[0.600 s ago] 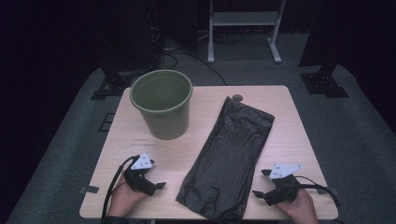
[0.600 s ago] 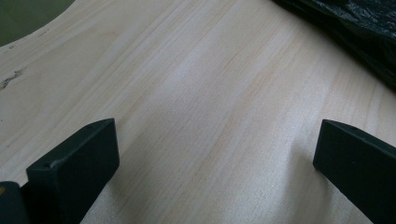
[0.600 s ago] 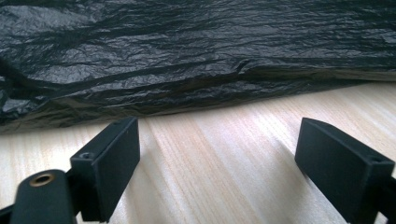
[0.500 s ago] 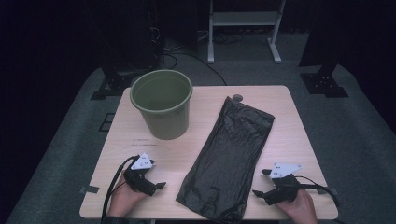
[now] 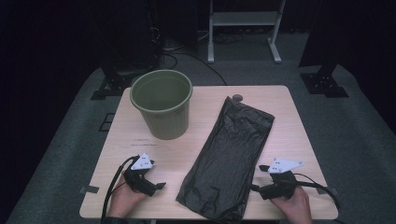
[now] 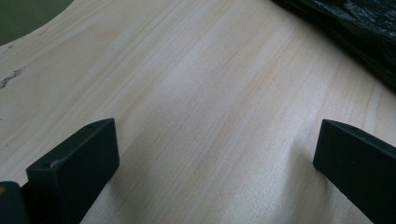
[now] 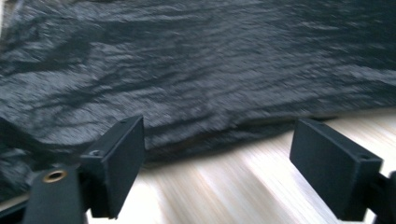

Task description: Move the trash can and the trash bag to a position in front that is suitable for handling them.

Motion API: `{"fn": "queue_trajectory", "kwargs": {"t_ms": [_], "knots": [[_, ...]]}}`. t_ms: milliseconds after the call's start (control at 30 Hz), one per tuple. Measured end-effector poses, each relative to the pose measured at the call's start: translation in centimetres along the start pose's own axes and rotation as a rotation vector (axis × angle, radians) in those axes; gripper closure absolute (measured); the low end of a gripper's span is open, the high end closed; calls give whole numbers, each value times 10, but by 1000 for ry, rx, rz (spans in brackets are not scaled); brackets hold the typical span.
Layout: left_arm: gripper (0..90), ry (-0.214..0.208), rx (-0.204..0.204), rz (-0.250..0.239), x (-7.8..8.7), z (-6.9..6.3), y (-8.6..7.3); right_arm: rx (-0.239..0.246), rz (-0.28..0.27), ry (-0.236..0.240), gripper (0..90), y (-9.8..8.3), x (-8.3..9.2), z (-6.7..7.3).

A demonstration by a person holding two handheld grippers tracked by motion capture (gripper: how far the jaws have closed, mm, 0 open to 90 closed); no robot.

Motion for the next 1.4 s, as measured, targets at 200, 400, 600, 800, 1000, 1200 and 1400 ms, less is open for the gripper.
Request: {"fn": "queue_trajectory", "kwargs": {"t_ms": [200, 400, 600, 800, 1000, 1200, 1400], "knots": [[0, 0, 0, 0, 0, 0, 0, 14, 14, 11, 205, 9, -13, 7], [0, 0, 0, 0, 0, 0, 0, 16, 83, -5, 308, 6, -25, 7], [0, -1, -1, 0, 0, 0, 0, 19, 106, -5, 682, 4, -23, 6], [0, -1, -1, 0, 0, 0, 0, 26, 115, -3, 896, 3, -19, 2], [0, -1, -1, 0, 0, 0, 0, 27, 117, -22, 899, 5, -16, -3], [0, -1, -1, 0, 0, 0, 0, -5, 90, -67, 898, 5, 0, -22], [0, -1, -1, 0, 0, 0, 0, -39, 72, -104, 899, 4, 10, -45]]}}
Point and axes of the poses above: each handheld gripper's, and its own axes: x roughly backward along the jaws, y roughly out of its top, z roughly to its left, the point moved 1 cm from there along -x, roughly forward along the jaws, and after that the axes turned 8 degrees about y, right-handed, at the moved point
